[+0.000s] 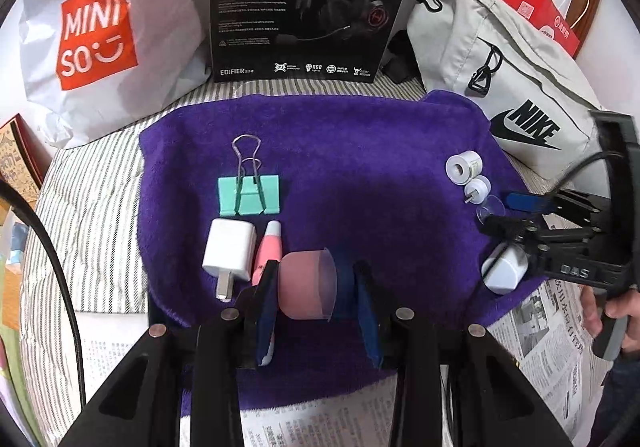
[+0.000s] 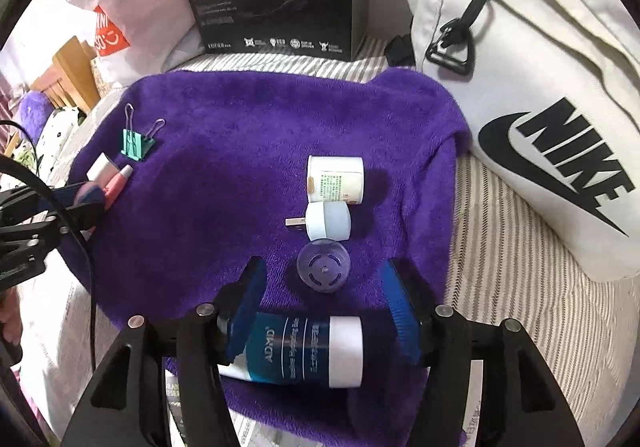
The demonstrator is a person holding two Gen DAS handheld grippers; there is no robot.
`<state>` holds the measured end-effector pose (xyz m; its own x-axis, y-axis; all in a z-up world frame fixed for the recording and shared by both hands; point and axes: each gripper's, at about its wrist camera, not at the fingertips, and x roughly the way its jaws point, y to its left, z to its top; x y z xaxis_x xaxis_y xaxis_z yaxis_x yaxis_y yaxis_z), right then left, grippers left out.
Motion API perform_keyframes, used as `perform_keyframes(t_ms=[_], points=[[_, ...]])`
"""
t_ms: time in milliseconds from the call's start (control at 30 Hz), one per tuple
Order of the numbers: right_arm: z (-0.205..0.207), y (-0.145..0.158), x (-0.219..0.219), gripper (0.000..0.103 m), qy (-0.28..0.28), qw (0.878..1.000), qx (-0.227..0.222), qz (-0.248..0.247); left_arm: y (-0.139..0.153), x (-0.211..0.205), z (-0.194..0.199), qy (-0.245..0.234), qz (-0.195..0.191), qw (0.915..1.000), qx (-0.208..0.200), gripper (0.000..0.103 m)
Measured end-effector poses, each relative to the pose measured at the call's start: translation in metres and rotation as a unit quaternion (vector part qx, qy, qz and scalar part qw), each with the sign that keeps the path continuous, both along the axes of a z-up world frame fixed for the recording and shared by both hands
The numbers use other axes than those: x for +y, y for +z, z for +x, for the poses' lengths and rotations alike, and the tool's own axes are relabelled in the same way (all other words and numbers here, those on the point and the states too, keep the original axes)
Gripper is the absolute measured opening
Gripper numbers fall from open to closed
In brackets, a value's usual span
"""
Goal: Organize rigid objects
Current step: 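Lower the round case and clear cup onto the towel and open both tools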
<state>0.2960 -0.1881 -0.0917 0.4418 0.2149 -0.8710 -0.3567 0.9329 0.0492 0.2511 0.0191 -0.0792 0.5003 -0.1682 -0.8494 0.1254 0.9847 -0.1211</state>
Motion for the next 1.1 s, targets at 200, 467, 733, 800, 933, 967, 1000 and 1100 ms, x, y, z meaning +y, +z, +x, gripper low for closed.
perform_keyframes(t_ms=[200, 467, 733, 800, 933, 967, 1000, 1100], points=[[-0.010, 0.013, -0.014, 0.062, -0.009, 1.000, -0.007, 0.013, -0.008, -0.006, 0.011, 0.000, 0.011, 0.9999, -0.005, 0.034], [-0.028, 0.025, -0.026, 0.063, -0.026, 0.999, -0.020, 0.025, -0.016, -0.022, 0.025, -0.015, 0.024, 0.9996, 0.001, 0.035], [-0.041, 0.024, -0.036, 0.063, -0.037, 0.999, -0.015, 0.031, -0.018, -0.030, 0.028, -0.021, 0.051, 0.9984, -0.009, 0.035], [-0.043, 0.023, -0.039, 0.063, -0.042, 0.998, -0.012, 0.034, -0.018, -0.032, 0.027, -0.023, 0.057, 0.9980, -0.013, 0.035], [-0.052, 0.023, -0.045, 0.063, -0.047, 0.998, -0.010, 0.038, -0.020, -0.036, 0.025, -0.028, 0.065, 0.9974, -0.012, 0.049], [-0.055, 0.024, -0.047, 0.063, -0.048, 0.998, -0.010, 0.039, -0.020, -0.036, 0.025, -0.028, 0.067, 0.9973, -0.011, 0.051], [-0.058, 0.025, -0.048, 0.063, -0.049, 0.998, -0.010, 0.039, -0.020, -0.037, 0.023, -0.027, 0.069, 0.9972, -0.009, 0.054], [-0.070, 0.027, -0.054, 0.063, -0.055, 0.998, -0.012, 0.042, -0.020, -0.036, 0.018, -0.021, 0.068, 0.9974, -0.001, 0.056]])
